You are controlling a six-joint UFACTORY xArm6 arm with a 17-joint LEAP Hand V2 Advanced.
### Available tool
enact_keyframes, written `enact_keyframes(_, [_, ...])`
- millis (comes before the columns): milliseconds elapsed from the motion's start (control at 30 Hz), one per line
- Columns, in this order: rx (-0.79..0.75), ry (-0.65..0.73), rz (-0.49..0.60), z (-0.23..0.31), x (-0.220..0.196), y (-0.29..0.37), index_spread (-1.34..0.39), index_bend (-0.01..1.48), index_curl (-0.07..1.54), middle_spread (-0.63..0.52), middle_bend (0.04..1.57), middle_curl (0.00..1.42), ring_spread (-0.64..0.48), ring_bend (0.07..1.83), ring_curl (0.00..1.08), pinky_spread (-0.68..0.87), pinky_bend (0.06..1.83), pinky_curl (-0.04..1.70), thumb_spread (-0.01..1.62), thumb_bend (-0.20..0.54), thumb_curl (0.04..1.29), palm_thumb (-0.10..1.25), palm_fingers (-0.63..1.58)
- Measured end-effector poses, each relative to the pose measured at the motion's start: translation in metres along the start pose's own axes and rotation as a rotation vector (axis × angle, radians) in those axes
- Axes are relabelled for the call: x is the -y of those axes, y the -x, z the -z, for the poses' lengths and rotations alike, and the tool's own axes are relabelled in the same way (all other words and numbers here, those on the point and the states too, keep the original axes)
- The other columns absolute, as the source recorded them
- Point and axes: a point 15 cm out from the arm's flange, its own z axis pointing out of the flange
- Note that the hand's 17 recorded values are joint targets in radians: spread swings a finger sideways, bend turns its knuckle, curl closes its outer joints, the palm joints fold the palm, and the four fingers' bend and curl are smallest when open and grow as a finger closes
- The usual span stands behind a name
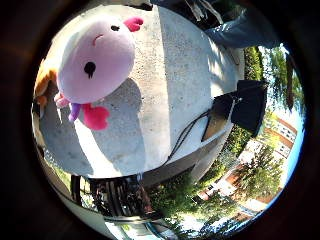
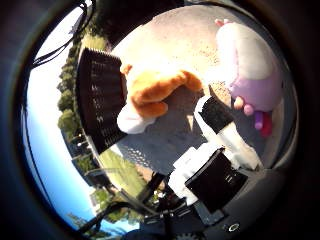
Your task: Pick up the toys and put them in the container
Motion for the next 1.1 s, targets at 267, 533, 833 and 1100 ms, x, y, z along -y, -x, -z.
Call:
enact_keyframes(267, [-0.016,0.016,-0.013,-0.038,-0.001,-0.003,-0.17,0.13,0.29,-0.02,0.28,0.32,0.27,0.57,0.39,0.50,0.65,0.30,1.12,-0.018,0.40,0.69,0.85])
enact_keyframes(533, [-0.036,0.029,0.006,-0.025,-0.006,-0.010,-0.41,0.16,0.16,-0.16,0.81,0.60,0.09,1.16,0.68,0.44,0.99,0.52,1.08,0.005,0.47,0.87,1.06])
enact_keyframes(833, [-0.022,0.057,-0.051,0.064,-0.035,-0.037,-0.70,0.41,0.12,-0.22,1.10,0.84,-0.05,1.28,0.79,0.30,1.33,0.75,1.10,0.000,0.58,1.01,1.05])
enact_keyframes(1100, [-0.021,0.154,0.024,0.207,-0.113,-0.001,-0.90,0.60,0.11,-0.23,1.16,0.96,-0.09,1.35,0.84,0.23,1.39,0.85,1.15,-0.014,0.63,0.99,0.94])
